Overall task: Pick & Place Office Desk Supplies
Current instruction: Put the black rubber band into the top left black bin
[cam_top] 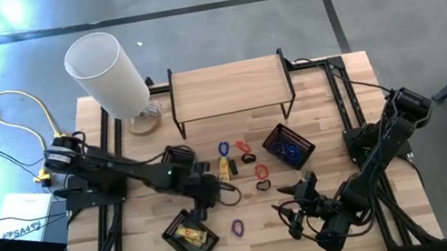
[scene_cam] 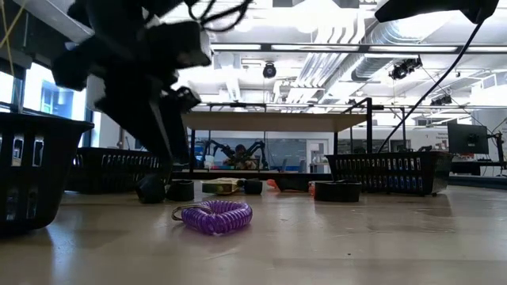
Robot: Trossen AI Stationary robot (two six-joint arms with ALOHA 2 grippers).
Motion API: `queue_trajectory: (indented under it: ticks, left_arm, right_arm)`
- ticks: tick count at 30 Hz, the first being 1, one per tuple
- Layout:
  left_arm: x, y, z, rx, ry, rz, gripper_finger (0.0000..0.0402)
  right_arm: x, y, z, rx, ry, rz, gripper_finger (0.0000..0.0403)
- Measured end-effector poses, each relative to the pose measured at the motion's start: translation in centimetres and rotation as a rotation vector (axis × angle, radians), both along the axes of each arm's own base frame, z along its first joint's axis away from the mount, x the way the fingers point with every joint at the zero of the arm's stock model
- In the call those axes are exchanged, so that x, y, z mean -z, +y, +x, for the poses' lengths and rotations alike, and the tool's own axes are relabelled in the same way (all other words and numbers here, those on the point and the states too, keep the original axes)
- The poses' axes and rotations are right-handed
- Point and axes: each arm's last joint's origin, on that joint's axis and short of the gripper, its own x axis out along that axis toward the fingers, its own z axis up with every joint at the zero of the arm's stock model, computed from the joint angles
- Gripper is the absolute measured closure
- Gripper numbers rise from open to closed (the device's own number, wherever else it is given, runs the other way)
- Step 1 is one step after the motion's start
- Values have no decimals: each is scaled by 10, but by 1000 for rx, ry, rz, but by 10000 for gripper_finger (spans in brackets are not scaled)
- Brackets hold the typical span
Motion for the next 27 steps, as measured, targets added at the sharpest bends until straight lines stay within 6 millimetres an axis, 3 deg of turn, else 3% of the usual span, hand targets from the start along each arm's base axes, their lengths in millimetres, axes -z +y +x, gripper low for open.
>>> queue_trajectory:
  ticks: [15,27]
  left_arm:
    - [7,33,8,-97,24,38,216]
    - [5,16,7,39,-11,88,216]
  right_arm:
    - [0,0,0,-4,4,-2,176]
    - [0,0,0,-5,6,-4,176]
